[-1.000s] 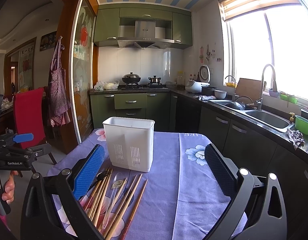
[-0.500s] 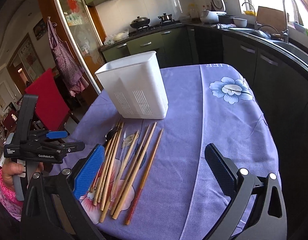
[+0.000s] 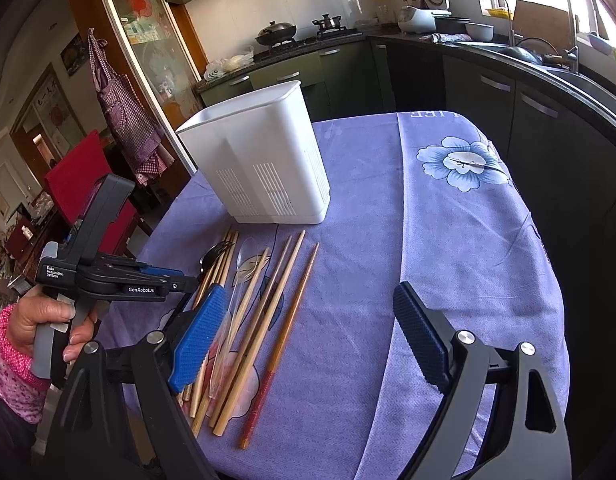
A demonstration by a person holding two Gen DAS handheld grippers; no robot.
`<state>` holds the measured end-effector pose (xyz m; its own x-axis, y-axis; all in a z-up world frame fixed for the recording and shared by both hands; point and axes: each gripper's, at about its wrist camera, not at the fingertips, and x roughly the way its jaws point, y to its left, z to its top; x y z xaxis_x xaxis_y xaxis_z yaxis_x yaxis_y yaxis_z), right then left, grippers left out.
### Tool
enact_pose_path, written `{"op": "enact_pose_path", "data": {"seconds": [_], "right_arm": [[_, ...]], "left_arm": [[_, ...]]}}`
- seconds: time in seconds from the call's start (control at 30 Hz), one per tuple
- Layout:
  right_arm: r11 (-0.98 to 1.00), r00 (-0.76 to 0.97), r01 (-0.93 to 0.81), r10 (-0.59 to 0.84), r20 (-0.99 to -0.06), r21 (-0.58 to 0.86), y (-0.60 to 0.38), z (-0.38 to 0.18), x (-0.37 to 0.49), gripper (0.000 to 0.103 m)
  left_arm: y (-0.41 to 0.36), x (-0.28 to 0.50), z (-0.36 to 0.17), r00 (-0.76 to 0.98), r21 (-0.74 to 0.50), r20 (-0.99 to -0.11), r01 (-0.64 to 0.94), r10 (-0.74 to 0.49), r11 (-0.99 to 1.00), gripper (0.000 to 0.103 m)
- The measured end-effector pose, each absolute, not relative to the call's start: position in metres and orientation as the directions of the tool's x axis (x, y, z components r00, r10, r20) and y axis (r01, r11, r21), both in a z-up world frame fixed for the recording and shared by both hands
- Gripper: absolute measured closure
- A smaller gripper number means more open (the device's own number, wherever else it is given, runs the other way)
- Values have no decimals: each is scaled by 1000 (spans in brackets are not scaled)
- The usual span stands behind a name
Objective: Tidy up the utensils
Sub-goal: 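Lower the left tool onto the black fork and close its fingers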
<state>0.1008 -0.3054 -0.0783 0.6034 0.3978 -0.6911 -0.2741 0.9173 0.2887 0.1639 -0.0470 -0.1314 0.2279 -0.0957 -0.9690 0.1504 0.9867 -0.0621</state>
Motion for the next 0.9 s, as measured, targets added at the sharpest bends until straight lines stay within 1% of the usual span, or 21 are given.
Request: {"op": "enact_pose_path", "data": {"seconds": [0.03,0.17,0.33,0.6,0.9], "right_arm": [[917,603,-276,399,-691,288,-304,-78,100,18],[913,600,-288,406,-689,288,-298,-76,99,18],[914,593,-301,404,-697,273,-291,-76,101,18],[912,587,-311,407,-700,269,-287,-78,103,18],[911,583,-313,408,-702,270,-287,-80,103,18]], "left_arm": [[-48,165,-132,225,-56,-970,155,-90,986,88],[-49,166,-134,234,-16,-971,169,-55,985,96],[-49,169,-137,220,-4,-974,190,-46,982,96],[-51,167,-130,213,-37,-974,206,-82,978,96],[-64,165,-132,205,12,-978,227,-36,974,96]]}}
